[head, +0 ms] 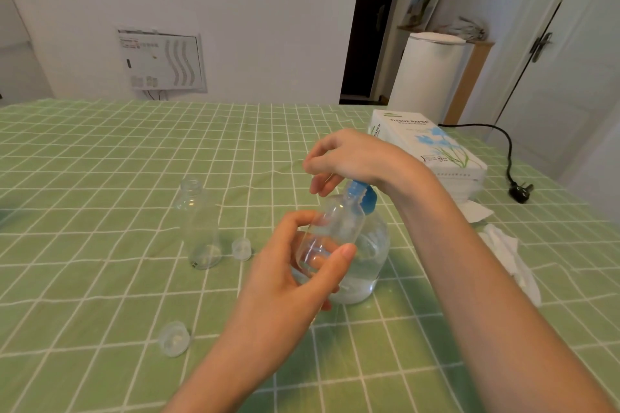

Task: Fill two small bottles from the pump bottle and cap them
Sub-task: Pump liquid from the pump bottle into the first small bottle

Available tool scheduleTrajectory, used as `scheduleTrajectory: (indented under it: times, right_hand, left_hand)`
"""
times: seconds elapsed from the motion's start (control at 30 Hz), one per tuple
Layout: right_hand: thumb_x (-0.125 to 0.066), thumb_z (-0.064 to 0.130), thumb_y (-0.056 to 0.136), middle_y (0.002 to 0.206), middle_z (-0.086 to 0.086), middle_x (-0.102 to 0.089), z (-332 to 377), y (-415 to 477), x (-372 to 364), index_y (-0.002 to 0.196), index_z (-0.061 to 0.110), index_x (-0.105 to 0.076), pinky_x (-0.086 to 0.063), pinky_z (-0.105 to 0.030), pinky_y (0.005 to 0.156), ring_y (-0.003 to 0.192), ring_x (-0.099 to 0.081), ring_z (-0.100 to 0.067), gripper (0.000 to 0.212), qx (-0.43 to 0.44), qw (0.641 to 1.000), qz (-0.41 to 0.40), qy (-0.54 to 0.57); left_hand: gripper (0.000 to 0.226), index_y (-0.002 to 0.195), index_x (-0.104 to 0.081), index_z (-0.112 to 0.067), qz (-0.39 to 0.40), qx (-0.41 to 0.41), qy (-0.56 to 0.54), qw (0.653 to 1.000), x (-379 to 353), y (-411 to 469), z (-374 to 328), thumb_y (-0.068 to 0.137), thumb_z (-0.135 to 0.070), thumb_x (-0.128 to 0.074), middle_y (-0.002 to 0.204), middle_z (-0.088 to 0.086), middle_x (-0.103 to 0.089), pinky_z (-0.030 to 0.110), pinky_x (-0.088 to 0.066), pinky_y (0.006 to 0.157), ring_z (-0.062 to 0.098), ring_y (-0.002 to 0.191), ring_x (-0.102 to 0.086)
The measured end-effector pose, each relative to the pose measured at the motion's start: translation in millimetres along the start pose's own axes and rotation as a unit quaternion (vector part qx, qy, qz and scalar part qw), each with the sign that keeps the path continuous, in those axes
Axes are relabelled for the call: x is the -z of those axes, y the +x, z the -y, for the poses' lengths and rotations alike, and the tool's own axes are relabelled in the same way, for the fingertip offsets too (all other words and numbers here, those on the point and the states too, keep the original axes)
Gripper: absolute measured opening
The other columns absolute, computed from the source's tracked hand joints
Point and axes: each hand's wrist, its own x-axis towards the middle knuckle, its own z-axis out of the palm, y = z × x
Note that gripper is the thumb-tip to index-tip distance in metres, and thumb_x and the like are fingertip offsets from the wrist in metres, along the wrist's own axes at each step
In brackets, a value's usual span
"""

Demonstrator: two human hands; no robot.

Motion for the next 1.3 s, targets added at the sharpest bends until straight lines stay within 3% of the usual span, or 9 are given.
scheduleTrajectory:
  times: [0.07, 0.27, 0.43, 0.63, 0.83, 0.93, 1.03, 1.17, 1.3]
  right_hand:
    - [-0.056, 0.019, 0.091, 0.073, 0.002, -0.071, -1.5, -0.9, -1.9, 0.103, 0.011, -0.065, -0.047, -0.047, 0.099, 0.108, -0.062, -0.037, 0.017, -0.005, 1.000, 0.005, 0.006]
    - [-0.056, 0.023, 0.092, 0.078, 0.000, -0.072, 0.2, -1.2, 0.0, 0.104, 0.012, -0.064, -0.049, -0.042, 0.096, 0.102, -0.066, -0.028, 0.018, 0.009, 1.000, -0.014, 0.003]
    - [-0.056, 0.027, 0.092, 0.078, 0.002, -0.072, 5.0, 0.0, 4.7, 0.104, 0.015, -0.063, -0.047, -0.026, 0.076, 0.093, -0.069, -0.019, 0.018, 0.021, 0.999, -0.036, -0.014]
    - [-0.054, 0.020, 0.093, 0.073, 0.001, -0.071, 1.8, -0.2, 3.0, 0.101, 0.010, -0.065, -0.049, -0.039, 0.096, 0.086, -0.065, -0.019, 0.017, 0.018, 1.000, -0.023, 0.006]
    - [-0.054, 0.019, 0.092, 0.075, 0.000, -0.072, -1.2, -1.2, -1.7, 0.106, 0.006, -0.064, -0.047, -0.048, 0.099, 0.109, -0.061, -0.038, 0.022, -0.003, 1.000, -0.001, 0.003]
    - [-0.054, 0.021, 0.092, 0.077, 0.000, -0.073, -0.9, -1.3, -2.1, 0.106, 0.008, -0.064, -0.047, -0.049, 0.099, 0.108, -0.061, -0.038, 0.021, -0.006, 1.000, 0.002, -0.007]
    - [-0.054, 0.024, 0.092, 0.079, 0.000, -0.072, 1.2, -0.6, 2.7, 0.104, 0.014, -0.063, -0.051, -0.039, 0.091, 0.100, -0.067, -0.027, 0.018, 0.002, 1.000, -0.013, -0.020]
    - [-0.054, 0.029, 0.093, 0.075, 0.004, -0.071, 5.0, -0.3, 8.5, 0.106, 0.014, -0.062, -0.047, -0.026, 0.067, 0.093, -0.067, -0.019, 0.021, 0.007, 0.999, -0.030, -0.041]
    - [-0.053, 0.027, 0.093, 0.081, -0.001, -0.074, 5.5, -0.2, 4.6, 0.110, 0.009, -0.062, -0.051, -0.037, 0.089, 0.101, -0.067, -0.028, 0.027, 0.001, 0.999, -0.018, -0.028]
  left_hand:
    - [0.035, 0.096, -0.057, -0.039, 0.001, -0.001, 0.006, 1.000, -0.3, -0.4, 1.2, 0.064, -0.051, -0.064, 0.078, -0.008, -0.068, 0.017, -0.050, 0.051, 0.007, 0.058, -0.061]
    - [0.035, 0.097, -0.056, -0.039, -0.002, 0.005, 0.000, 1.000, -0.8, -0.7, 0.8, 0.065, -0.049, -0.063, 0.076, -0.010, -0.068, 0.012, -0.046, 0.049, 0.003, 0.057, -0.061]
    - [0.032, 0.097, -0.056, -0.039, -0.003, 0.005, -0.009, 1.000, -1.4, -0.8, -3.9, 0.066, -0.046, -0.064, 0.069, -0.010, -0.066, 0.010, -0.043, 0.045, 0.000, 0.052, -0.058]
    - [0.032, 0.096, -0.057, -0.039, -0.001, 0.007, -0.017, 1.000, -2.2, -0.8, -3.3, 0.065, -0.046, -0.064, 0.069, -0.012, -0.066, 0.011, -0.044, 0.046, 0.000, 0.052, -0.058]
    - [0.034, 0.097, -0.057, -0.036, -0.001, 0.002, -0.008, 1.000, -1.5, -0.6, 0.4, 0.065, -0.047, -0.064, 0.072, -0.010, -0.067, 0.013, -0.046, 0.048, 0.003, 0.056, -0.060]
    - [0.036, 0.099, -0.056, -0.034, 0.000, 0.002, -0.006, 1.000, -1.4, -1.3, 1.3, 0.066, -0.047, -0.064, 0.076, -0.009, -0.067, 0.013, -0.047, 0.049, 0.003, 0.057, -0.060]
    - [0.037, 0.099, -0.056, -0.036, -0.002, 0.001, -0.007, 1.000, -2.0, -0.8, -0.3, 0.065, -0.049, -0.063, 0.076, -0.010, -0.067, 0.012, -0.046, 0.048, 0.002, 0.056, -0.059]
    - [0.036, 0.099, -0.056, -0.036, 0.002, -0.003, -0.016, 1.000, -3.5, -0.1, -4.2, 0.066, -0.046, -0.063, 0.071, -0.012, -0.067, 0.010, -0.044, 0.046, -0.002, 0.053, -0.057]
    - [0.037, 0.099, -0.056, -0.035, 0.001, -0.004, -0.016, 1.000, -3.6, -0.3, -4.0, 0.065, -0.047, -0.063, 0.075, -0.011, -0.068, 0.011, -0.045, 0.048, 0.000, 0.057, -0.060]
